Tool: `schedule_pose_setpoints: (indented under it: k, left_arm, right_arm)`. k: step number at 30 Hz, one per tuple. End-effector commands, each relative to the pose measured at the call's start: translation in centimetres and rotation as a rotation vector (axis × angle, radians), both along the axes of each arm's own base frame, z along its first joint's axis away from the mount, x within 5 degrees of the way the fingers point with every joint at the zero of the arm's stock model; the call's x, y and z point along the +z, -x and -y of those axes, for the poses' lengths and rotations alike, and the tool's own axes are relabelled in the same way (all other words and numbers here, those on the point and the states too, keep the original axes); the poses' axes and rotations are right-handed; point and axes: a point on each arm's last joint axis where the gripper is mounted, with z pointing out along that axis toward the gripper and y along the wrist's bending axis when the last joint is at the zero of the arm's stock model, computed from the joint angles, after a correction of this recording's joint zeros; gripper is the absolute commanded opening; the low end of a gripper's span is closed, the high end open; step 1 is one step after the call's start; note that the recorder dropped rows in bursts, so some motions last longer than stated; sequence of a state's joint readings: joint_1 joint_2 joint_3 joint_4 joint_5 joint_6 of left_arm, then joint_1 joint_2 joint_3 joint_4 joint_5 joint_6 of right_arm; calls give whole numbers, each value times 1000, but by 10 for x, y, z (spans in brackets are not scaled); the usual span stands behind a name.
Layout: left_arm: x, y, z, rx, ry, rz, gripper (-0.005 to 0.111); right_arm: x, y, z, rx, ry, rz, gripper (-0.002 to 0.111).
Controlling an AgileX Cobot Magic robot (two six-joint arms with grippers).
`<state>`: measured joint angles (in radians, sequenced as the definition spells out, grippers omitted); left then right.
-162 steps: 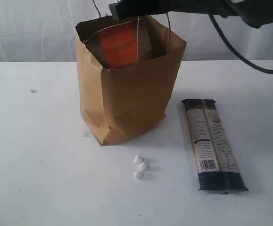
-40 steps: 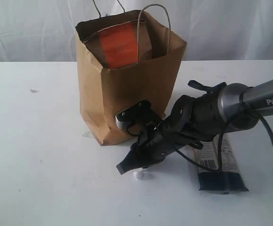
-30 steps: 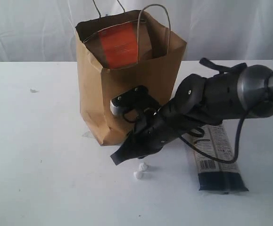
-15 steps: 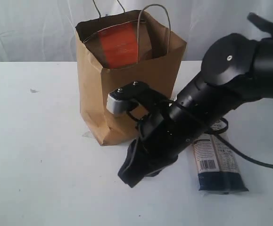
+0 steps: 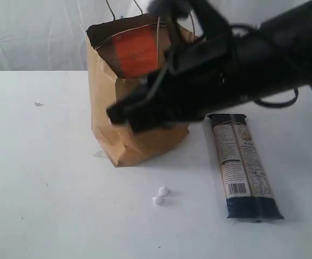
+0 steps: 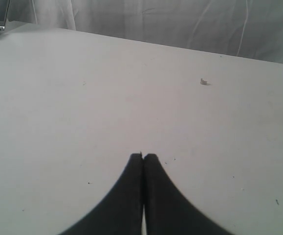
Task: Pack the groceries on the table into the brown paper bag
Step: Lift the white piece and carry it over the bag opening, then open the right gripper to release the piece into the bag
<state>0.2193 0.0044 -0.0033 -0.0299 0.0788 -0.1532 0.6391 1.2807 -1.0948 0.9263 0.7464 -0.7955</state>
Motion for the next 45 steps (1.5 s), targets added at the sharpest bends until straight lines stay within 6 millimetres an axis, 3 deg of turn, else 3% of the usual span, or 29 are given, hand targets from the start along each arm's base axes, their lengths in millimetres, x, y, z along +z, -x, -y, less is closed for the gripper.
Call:
schedule_pose_setpoints:
  k: [1,9,17,34,45]
  left_arm:
    - [-1,0,0,-2,-3,4,0]
    - [-1,0,0,-2,-3,4,0]
    - [-1,0,0,-2,-3,4,0]
    - [-1,0,0,-2,-3,4,0]
    - [-1,0,0,-2,-3,4,0]
  right_arm:
    - [34,-16,3,-175,-134,166,0]
    - [40,-54,-16,-238,-111,261,0]
    - [10,-87,-27,-298,5,343,0]
    - [1,-92,-27,-265,106,421,0]
    - [1,-92,-27,-263,107,420,25]
